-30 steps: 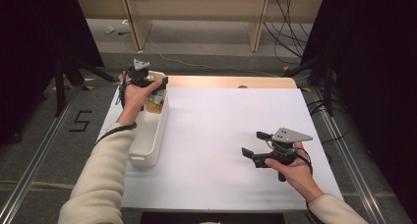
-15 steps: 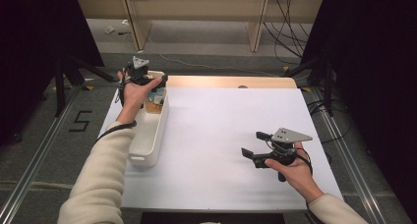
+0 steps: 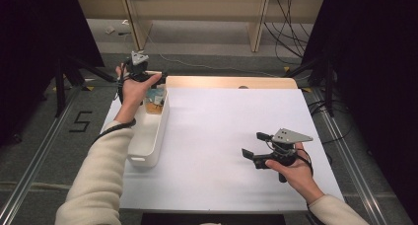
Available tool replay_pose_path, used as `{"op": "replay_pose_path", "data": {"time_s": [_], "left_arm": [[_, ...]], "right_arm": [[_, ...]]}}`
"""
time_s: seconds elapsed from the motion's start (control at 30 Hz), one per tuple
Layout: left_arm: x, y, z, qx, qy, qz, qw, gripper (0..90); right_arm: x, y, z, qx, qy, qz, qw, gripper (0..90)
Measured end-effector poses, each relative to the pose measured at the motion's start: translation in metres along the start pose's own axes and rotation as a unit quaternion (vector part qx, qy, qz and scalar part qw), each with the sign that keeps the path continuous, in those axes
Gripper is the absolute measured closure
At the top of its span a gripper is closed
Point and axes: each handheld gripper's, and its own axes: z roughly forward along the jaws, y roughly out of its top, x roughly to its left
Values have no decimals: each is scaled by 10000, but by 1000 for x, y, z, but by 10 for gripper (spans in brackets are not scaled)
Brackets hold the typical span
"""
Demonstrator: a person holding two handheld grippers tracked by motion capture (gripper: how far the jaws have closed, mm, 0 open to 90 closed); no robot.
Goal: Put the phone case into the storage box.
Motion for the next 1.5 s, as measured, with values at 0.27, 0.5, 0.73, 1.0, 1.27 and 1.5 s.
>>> {"op": "replay_pose_path", "data": {"time_s": [0.27,0.5,0.73,1.0,1.27,1.5], "left_arm": [[-3,4,-11,38,-43,83,9999,0],[-5,1,-25,2,-121,139,9998,0],[-10,-1,-39,-68,-278,193,9994,0],[-14,-4,-50,-70,-285,174,9994,0],[-16,-11,-59,-48,-281,206,9994,1],[-20,-18,-67,3,-327,77,9994,13]], "right_arm": [[0,0,0,0,-10,5,10000,145],[0,0,0,-2,-18,10,10000,145],[0,1,0,-1,-31,-7,10000,145],[0,1,0,-1,-35,-15,10000,144],[0,1,0,0,-36,-9,10000,144],[0,1,0,-5,-42,-14,10000,144]]}}
